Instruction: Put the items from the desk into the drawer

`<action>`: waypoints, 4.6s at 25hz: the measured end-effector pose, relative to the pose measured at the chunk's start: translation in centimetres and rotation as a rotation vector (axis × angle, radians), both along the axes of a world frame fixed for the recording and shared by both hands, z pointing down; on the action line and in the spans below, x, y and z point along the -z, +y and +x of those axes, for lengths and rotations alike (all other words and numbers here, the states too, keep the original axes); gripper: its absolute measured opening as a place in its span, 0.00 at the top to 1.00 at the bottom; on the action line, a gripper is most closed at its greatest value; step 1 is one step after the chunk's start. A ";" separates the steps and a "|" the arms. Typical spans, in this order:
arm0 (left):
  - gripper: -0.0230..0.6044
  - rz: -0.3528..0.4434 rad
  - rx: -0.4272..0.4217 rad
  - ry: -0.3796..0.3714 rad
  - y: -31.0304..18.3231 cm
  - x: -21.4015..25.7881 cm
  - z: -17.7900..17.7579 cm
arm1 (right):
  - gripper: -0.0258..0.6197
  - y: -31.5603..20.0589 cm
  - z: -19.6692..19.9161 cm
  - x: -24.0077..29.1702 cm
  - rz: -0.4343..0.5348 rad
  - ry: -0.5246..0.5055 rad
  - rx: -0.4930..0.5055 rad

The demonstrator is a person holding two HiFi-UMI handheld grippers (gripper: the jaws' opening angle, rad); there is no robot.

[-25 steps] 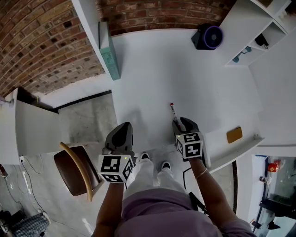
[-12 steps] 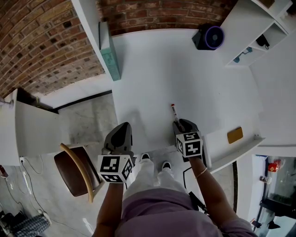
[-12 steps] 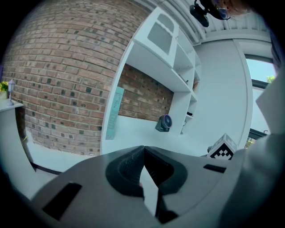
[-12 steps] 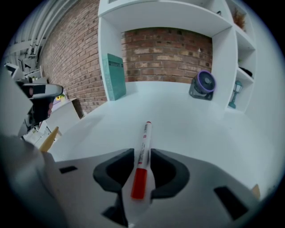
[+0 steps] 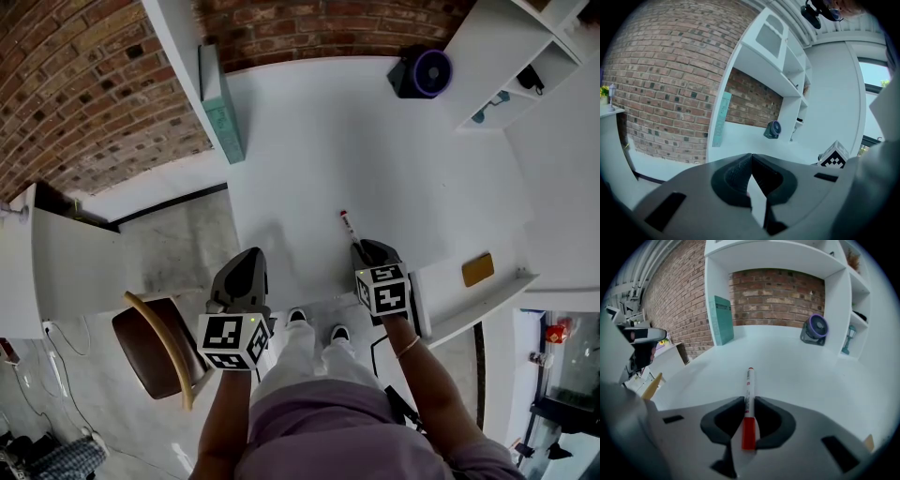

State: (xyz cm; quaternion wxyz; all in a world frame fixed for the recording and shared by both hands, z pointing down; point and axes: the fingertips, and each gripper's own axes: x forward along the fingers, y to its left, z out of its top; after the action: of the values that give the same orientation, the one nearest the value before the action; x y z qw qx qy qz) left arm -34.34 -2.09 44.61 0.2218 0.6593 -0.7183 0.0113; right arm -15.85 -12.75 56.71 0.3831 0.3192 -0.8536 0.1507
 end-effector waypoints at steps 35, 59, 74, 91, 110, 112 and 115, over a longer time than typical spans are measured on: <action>0.96 0.041 -0.302 0.011 -4.6 1.4 8.7 | 0.85 0.6 11.1 11.9 0.158 -0.265 -0.418; 0.96 0.050 -0.501 0.020 -7.1 1.9 16.2 | 0.85 3.0 25.8 10.7 0.183 -0.265 -0.855; 0.96 0.065 -0.603 -0.019 -9.4 3.0 23.6 | 0.85 3.0 32.3 7.2 0.126 -0.263 -0.976; 0.96 0.050 -0.664 -0.039 -12.6 2.7 30.2 | 0.85 0.1 35.7 3.7 0.049 -0.219 -0.967; 0.96 0.014 -0.624 -0.051 -15.8 1.6 31.8 | 0.85 -3.9 36.4 -1.9 -0.078 -0.114 -0.891; 0.96 0.008 -0.610 -0.053 -16.0 1.4 31.5 | 0.85 -4.3 36.3 -2.5 -0.089 -0.103 -0.881; 0.96 -0.003 -0.590 -0.054 -16.3 1.0 31.1 | 0.85 -4.9 36.2 -3.5 -0.099 -0.079 -0.861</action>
State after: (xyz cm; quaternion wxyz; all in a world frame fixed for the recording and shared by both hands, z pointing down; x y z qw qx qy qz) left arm -3.28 -18.38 43.56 0.1906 0.8388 -0.5013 0.0939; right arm 20.40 -17.62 60.18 0.2673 0.6211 -0.6485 0.3496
